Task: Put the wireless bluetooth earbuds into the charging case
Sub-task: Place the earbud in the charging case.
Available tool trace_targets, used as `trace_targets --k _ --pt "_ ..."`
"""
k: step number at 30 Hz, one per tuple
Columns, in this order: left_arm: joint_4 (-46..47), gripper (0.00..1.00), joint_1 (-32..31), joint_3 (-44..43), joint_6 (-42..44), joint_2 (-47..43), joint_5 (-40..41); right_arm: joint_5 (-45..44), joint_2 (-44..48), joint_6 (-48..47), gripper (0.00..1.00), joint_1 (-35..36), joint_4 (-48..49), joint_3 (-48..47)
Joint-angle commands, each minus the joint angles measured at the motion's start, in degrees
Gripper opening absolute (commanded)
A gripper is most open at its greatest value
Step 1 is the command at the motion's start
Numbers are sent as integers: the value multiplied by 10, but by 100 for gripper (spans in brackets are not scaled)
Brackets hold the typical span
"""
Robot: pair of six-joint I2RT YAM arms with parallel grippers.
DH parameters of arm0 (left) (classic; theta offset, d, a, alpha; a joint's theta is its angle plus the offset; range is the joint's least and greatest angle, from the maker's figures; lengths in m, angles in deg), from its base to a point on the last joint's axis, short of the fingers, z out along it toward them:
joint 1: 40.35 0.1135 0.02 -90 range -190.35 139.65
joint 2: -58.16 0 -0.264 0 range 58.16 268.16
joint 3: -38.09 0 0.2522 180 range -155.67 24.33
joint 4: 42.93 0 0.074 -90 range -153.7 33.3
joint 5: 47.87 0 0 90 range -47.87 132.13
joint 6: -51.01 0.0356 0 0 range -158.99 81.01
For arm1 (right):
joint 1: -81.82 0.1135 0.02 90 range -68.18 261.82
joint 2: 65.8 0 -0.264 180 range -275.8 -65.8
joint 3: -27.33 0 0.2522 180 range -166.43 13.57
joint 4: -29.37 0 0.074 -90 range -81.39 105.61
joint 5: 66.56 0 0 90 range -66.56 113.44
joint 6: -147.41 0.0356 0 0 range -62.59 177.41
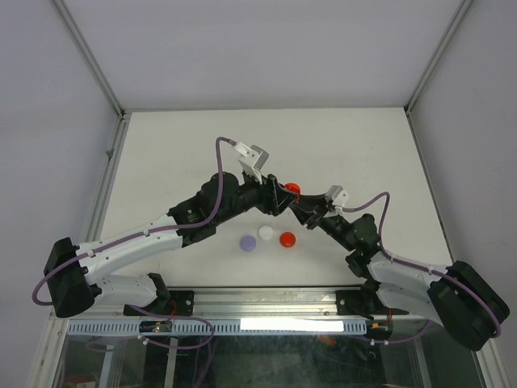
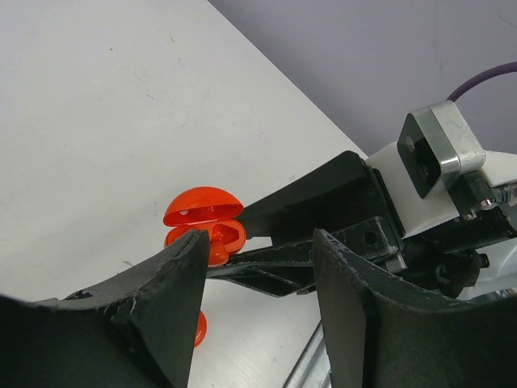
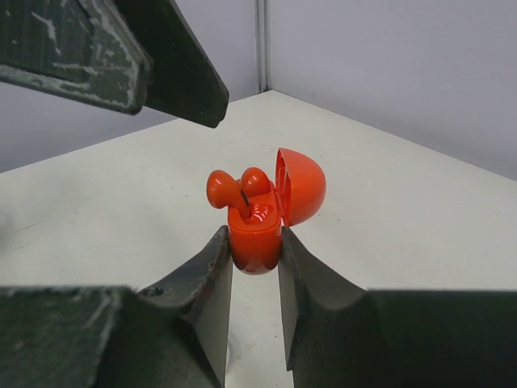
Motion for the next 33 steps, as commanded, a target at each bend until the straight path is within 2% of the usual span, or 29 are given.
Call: trace_targets --k 1,22,33 --pt "12 54 10 -6 -13 2 -22 4 6 2 0 -1 42 -21" --pt "-4 52 19 -2 -20 27 -40 3 13 5 0 -1 40 -19" --pt "-6 49 19 -10 -25 19 -83 4 9 6 0 -1 40 -20"
